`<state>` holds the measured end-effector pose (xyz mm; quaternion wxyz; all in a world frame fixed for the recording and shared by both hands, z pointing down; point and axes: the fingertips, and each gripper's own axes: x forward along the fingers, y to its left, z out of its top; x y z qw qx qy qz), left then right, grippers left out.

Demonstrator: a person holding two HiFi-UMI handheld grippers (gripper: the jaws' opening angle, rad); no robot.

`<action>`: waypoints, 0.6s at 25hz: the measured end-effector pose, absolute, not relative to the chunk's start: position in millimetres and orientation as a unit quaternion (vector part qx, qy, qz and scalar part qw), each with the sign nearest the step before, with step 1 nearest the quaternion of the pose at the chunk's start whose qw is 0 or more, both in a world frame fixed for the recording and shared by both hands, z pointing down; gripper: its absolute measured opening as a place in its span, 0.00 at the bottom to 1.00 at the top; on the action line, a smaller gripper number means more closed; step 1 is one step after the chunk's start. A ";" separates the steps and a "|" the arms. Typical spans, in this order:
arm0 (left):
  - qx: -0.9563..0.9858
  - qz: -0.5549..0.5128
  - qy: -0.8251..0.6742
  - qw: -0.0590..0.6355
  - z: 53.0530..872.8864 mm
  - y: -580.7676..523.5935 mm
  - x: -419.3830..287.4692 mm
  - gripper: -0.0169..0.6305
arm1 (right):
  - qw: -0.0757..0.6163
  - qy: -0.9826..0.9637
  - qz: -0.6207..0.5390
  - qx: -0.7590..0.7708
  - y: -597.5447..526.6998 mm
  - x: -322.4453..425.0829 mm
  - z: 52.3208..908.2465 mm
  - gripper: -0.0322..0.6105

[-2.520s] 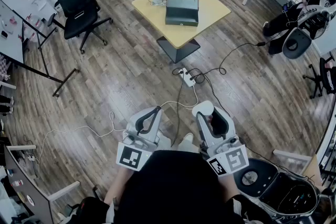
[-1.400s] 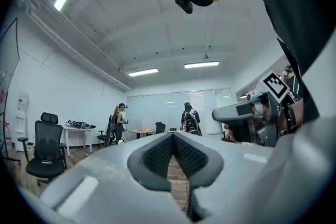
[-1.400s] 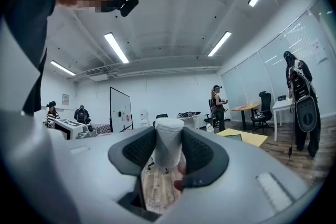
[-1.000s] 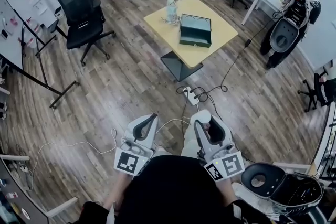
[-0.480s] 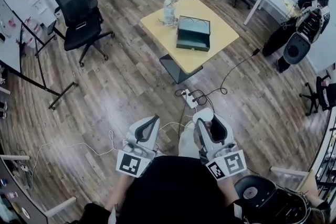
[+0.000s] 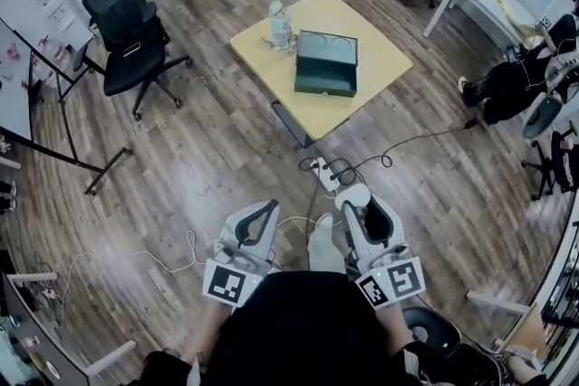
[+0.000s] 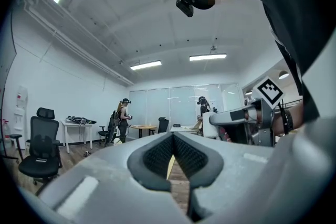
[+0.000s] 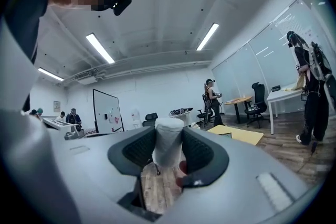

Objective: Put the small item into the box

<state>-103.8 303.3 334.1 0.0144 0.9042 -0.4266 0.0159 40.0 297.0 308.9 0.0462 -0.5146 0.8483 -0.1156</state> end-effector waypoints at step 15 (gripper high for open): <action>0.889 0.015 -0.458 0.007 318.4 217.4 -22.2 0.03 | 0.063 0.869 -0.132 -0.473 211.8 121.1 305.3 0.31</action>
